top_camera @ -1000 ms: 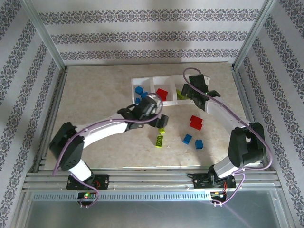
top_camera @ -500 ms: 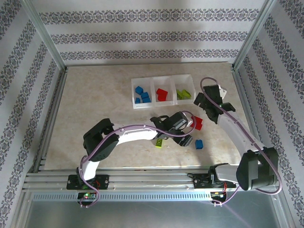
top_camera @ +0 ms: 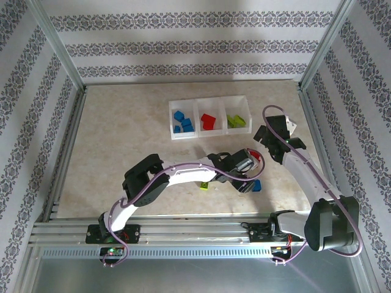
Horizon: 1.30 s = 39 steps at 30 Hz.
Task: Sort the legos into containers by color
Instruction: Pick up the lego from the bottom-right of the table.
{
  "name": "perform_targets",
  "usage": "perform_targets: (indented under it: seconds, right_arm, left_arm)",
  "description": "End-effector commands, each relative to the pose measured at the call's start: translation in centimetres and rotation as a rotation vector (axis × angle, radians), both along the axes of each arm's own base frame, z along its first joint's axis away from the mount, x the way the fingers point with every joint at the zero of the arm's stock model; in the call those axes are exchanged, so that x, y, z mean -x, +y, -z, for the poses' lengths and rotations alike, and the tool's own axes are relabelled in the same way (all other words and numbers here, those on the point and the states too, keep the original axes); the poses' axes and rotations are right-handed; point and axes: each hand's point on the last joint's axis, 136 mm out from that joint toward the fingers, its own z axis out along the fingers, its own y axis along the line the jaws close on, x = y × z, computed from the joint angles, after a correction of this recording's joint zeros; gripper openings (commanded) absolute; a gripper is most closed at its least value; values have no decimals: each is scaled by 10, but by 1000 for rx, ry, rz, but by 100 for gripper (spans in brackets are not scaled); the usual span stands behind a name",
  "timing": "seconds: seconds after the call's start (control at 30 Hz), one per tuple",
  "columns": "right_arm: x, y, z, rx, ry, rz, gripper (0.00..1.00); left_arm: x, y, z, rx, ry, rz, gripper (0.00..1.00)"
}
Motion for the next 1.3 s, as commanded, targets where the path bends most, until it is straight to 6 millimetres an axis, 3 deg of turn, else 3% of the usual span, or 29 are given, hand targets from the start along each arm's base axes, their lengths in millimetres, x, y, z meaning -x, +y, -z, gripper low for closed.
perform_targets:
  seconds: [0.0, 0.33, 0.53, 0.63, 0.93, 1.27]
  right_arm:
    - [4, -3, -1, -16, -5, 13, 98]
    - [3, 0, 0, -29, -10, 7, 98]
    - [6, 0, 6, -29, 7, 5, 98]
    - [8, 0, 10, -32, 17, 4, 98]
    - [15, 3, 20, -48, 43, -1, 98]
    - [25, 8, 39, -77, 92, -11, 98]
  left_arm:
    - [1, 5, 10, -79, -14, 11, 73]
    - [-3, 9, 33, -156, -16, 19, 67]
    - [-6, 15, 33, -174, -34, -1, 41]
    - [-6, 17, 29, -169, -38, -10, 39]
    - [-12, 31, 4, -107, -51, -71, 33]
    - [-49, 89, -37, -26, -97, -255, 32]
